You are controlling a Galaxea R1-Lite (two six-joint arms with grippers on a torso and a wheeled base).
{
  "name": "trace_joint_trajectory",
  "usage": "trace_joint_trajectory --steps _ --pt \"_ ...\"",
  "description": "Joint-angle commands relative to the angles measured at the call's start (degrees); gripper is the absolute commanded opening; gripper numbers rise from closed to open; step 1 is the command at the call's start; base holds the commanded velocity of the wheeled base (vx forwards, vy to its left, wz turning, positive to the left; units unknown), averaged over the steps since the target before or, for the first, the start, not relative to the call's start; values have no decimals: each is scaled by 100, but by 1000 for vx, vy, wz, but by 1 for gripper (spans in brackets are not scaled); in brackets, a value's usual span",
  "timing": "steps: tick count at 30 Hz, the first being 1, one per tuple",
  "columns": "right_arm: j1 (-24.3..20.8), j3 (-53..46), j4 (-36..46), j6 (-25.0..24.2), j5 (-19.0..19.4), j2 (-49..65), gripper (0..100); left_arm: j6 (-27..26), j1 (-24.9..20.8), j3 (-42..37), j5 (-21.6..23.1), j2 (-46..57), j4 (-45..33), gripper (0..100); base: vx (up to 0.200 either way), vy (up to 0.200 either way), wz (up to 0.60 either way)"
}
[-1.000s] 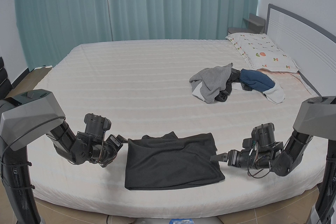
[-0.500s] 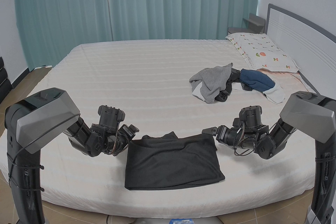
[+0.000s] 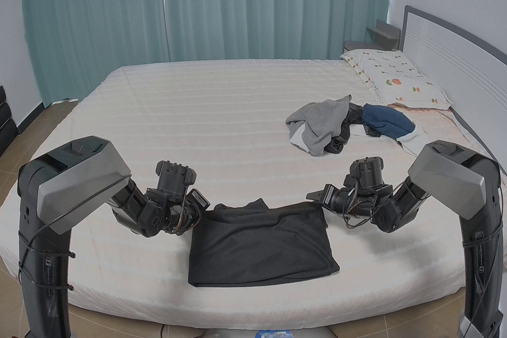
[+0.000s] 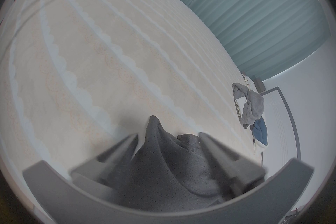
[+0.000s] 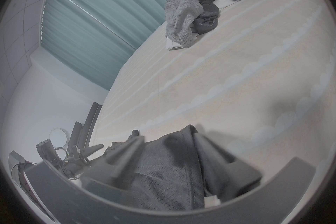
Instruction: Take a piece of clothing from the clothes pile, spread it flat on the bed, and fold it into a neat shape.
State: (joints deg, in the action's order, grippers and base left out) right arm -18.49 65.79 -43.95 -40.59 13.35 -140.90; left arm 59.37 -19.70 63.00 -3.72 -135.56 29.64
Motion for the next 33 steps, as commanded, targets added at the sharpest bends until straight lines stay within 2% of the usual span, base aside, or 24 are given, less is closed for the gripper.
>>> trace_joint_trajectory --steps 1,7,17,33 --pt "21 48 -9 -10 -8 -69 0 5 1 -7 -32 -41 25 0 0 0 0" --pt "100 92 -17 -265 -17 -25 0 5 19 10 -261 -120 77 0 0 0 0" --pt "294 74 -70 -476 -25 10 0 49 89 -60 -323 -93 69 0 0 0 0" --pt "355 92 -53 -476 -25 -69 0 189 142 -69 -428 -93 16 0 0 0 0"
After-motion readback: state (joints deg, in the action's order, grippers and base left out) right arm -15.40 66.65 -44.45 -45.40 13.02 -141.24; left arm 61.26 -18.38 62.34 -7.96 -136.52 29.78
